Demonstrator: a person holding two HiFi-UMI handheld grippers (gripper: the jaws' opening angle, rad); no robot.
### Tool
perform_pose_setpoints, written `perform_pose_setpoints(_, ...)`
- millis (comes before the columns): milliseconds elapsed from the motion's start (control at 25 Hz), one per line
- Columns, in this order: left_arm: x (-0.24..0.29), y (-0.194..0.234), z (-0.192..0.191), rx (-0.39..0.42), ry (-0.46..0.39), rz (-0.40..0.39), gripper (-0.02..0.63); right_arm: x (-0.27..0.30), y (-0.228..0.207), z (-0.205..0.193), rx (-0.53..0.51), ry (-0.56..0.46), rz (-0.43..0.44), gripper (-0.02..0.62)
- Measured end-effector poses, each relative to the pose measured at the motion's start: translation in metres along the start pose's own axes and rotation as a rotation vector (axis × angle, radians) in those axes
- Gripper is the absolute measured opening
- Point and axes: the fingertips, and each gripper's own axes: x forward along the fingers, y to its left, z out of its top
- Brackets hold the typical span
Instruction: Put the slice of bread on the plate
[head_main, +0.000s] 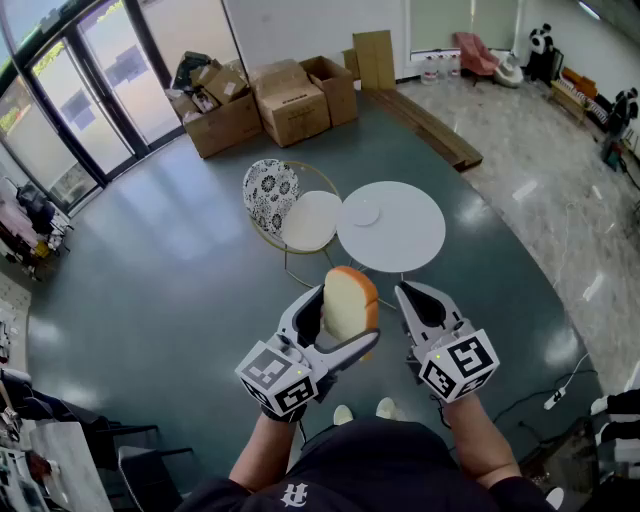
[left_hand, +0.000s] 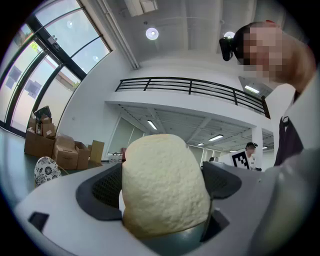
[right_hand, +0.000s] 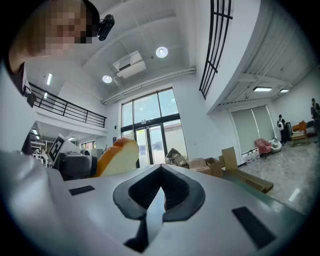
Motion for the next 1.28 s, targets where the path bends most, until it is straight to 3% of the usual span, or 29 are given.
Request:
perform_pose_setpoints(800, 0.049, 0.043, -0.011, 0.03, 0.015, 0.038, 0.508, 0.031, -0.036, -0.004, 0.015, -0.04, 0.006, 0.008)
perform_pose_setpoints(1280, 0.066, 0.045, -0.013, 0.06, 0.022, 0.077, 0.509, 0.03, -0.054, -0.006, -0.009, -0.036, 0.021, 0.008)
